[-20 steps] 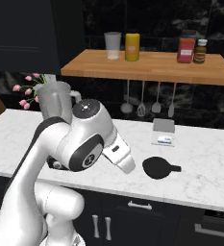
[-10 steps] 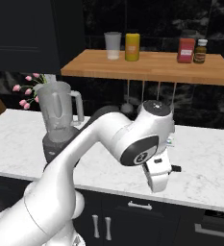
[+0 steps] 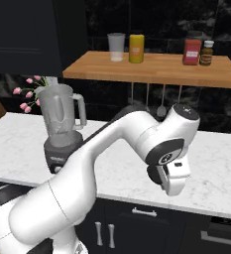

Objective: Close the lid blender by securely placing the lid on top.

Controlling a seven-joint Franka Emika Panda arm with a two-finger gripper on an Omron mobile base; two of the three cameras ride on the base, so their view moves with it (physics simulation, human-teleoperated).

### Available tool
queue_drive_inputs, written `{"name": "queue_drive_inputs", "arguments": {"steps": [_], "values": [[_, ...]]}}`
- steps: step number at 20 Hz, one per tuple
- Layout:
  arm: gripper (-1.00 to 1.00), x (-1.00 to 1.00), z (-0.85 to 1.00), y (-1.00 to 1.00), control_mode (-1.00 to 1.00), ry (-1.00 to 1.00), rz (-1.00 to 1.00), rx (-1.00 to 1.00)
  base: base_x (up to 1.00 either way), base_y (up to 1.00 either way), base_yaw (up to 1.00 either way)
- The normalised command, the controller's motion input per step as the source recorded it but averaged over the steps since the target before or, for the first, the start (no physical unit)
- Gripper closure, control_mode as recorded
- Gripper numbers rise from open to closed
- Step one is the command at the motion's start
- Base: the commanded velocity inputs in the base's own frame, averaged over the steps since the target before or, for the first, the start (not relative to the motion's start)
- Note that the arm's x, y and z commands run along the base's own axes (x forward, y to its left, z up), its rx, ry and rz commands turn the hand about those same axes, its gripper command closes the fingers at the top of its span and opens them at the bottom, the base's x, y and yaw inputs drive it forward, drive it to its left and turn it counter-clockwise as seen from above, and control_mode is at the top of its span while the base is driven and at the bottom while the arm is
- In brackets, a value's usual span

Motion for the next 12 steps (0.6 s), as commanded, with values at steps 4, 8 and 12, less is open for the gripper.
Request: {"name": "queue_drive_inputs", "arguments": {"steps": [4, 8, 12], "values": [[-1.00, 0.52, -0.31, -0.49, -1.00, 0.00, -0.04, 0.15, 0.00, 0.00, 0.00], [-1.00, 0.49, -0.16, -0.47, -1.00, 0.03, -0.05, 0.20, 0.00, 0.00, 0.00], [-1.00, 0.54, -0.27, -0.31, -1.00, 0.04, -0.13, 0.17, 0.00, 0.00, 0.00]]}}
